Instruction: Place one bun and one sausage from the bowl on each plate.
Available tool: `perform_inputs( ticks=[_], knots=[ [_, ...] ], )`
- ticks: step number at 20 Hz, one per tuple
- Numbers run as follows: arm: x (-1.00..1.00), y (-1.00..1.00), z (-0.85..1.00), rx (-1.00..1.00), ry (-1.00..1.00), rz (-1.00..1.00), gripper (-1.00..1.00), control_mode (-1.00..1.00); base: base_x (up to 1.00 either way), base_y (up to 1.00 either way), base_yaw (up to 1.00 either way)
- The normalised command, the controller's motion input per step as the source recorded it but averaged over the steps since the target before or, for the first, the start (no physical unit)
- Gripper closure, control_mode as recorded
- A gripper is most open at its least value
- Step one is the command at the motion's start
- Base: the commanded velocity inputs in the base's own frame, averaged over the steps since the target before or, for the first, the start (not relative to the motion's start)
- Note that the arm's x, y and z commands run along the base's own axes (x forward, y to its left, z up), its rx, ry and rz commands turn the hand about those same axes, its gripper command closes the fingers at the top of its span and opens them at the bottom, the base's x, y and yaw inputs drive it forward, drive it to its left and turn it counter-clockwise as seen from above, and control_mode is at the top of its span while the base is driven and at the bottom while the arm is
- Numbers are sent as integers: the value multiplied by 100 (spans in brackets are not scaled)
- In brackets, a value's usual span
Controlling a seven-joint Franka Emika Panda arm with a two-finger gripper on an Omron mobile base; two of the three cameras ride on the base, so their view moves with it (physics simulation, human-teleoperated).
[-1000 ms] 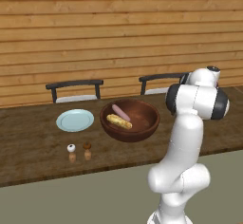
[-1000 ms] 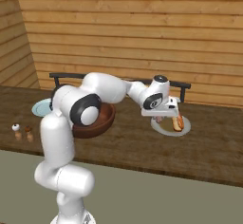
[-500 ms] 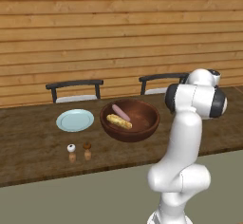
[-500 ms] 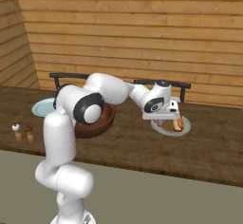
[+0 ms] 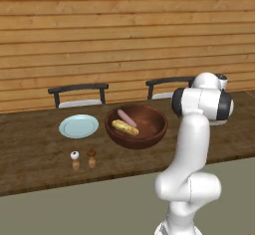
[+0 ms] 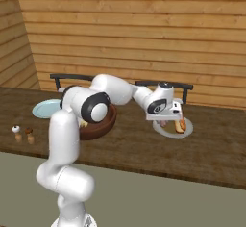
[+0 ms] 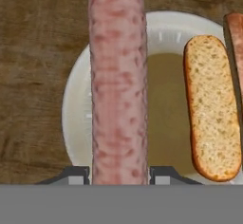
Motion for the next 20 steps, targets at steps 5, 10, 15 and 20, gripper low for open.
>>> perform_inputs(
  ticks=[5,10,15,20],
  knots=[
    [16,-16,-21,0,0,0,100,-100,0,0,0],
    [17,-13,-18,0,0,0,100,-100,0,0,0],
    [13,-21,-9,0,0,0,-100,-100,0,0,0],
    [0,-4,0,0,0,0,-100,-100,0,0,0]
  ],
)
